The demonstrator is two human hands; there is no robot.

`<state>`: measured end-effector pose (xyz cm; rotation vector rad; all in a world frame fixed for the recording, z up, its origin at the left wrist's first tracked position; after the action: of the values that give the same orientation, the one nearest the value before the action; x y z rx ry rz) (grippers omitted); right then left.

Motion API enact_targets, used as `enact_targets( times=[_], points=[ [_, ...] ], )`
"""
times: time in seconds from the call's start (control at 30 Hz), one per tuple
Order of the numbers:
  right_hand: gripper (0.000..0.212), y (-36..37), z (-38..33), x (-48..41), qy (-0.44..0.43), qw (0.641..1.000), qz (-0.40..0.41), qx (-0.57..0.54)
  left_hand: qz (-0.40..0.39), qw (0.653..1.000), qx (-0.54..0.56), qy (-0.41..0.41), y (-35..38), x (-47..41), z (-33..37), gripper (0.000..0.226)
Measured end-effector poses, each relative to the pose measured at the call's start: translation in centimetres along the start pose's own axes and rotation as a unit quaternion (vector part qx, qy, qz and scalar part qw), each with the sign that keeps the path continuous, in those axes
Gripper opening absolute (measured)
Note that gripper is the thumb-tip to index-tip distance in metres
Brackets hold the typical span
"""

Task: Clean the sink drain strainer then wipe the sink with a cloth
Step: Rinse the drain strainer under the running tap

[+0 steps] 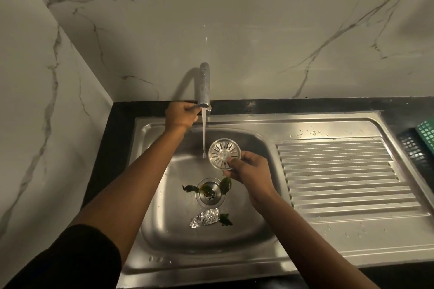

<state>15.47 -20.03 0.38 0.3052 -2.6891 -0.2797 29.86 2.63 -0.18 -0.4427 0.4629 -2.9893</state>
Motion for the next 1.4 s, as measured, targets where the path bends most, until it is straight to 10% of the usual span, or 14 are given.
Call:
enact_targets(
  times=[0.5,0.93,1.4],
  points=[
    [0.016,2.0,-2.2,-5.5,-0.034,0.982,0.015,0.187,-0.147,0.971,0.174,-0.079,1.3,8.9,-3.3,0.015],
    [0.018,6.3,-7.7,-8.8,-0.088,0.854,-0.115,0.5,-0.08,0.974,0.203,-0.059,-1.9,11.0,-4.4,0.013],
    [0.012,2.7,-8.0,-7.1,-0.034,0.947,-0.071,0.312,-0.078,0.977,0.195,-0.029,-0.6,11.0,-2.6,0.023]
  ],
)
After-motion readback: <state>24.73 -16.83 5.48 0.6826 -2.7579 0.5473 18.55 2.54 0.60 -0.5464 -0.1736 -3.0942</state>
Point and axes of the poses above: each hand's wrist, its own x-axis away from the middle knuckle, its own y-axis out of the palm, z = x × y, the point moved 4 cm from there along -x, towards the middle knuckle, and after that the axes turned 15 degrees about -z, right-handed, at the moved point
